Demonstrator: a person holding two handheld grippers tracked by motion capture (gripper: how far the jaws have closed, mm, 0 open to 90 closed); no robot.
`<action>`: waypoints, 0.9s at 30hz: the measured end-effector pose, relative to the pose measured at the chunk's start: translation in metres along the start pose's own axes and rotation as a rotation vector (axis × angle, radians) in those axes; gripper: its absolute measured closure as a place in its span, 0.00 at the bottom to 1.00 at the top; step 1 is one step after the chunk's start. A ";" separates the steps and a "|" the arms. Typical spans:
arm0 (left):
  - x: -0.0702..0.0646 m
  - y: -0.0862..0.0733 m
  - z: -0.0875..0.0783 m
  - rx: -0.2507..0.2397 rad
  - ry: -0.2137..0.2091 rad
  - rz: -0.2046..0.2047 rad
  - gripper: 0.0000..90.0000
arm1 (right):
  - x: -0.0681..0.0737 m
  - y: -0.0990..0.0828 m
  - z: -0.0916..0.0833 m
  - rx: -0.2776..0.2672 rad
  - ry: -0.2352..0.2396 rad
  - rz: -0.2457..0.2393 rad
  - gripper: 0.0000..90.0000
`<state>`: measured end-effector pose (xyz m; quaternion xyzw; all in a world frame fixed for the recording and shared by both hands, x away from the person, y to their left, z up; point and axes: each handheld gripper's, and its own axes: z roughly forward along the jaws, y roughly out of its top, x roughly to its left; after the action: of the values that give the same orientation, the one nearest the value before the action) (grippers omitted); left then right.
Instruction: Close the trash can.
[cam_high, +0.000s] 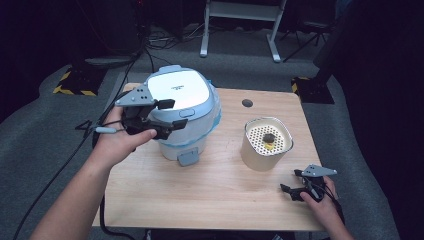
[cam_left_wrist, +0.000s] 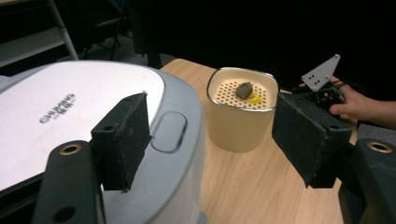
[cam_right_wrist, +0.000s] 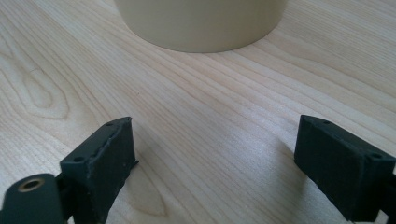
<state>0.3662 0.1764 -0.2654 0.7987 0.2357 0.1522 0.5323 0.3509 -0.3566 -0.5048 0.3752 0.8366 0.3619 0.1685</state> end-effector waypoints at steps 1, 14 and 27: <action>-0.002 -0.003 0.000 0.005 -0.004 -0.001 0.31 | 0.000 0.000 0.000 -0.001 0.001 0.001 0.14; -0.026 -0.052 -0.002 0.048 0.003 0.021 0.31 | 0.000 0.000 0.000 0.001 0.003 0.001 0.14; -0.033 -0.109 0.009 0.074 -0.003 0.011 0.30 | 0.000 0.000 0.000 0.000 0.003 0.002 0.14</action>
<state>0.3191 0.1865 -0.3690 0.8193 0.2361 0.1450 0.5020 0.3511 -0.3565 -0.5048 0.3755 0.8365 0.3624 0.1670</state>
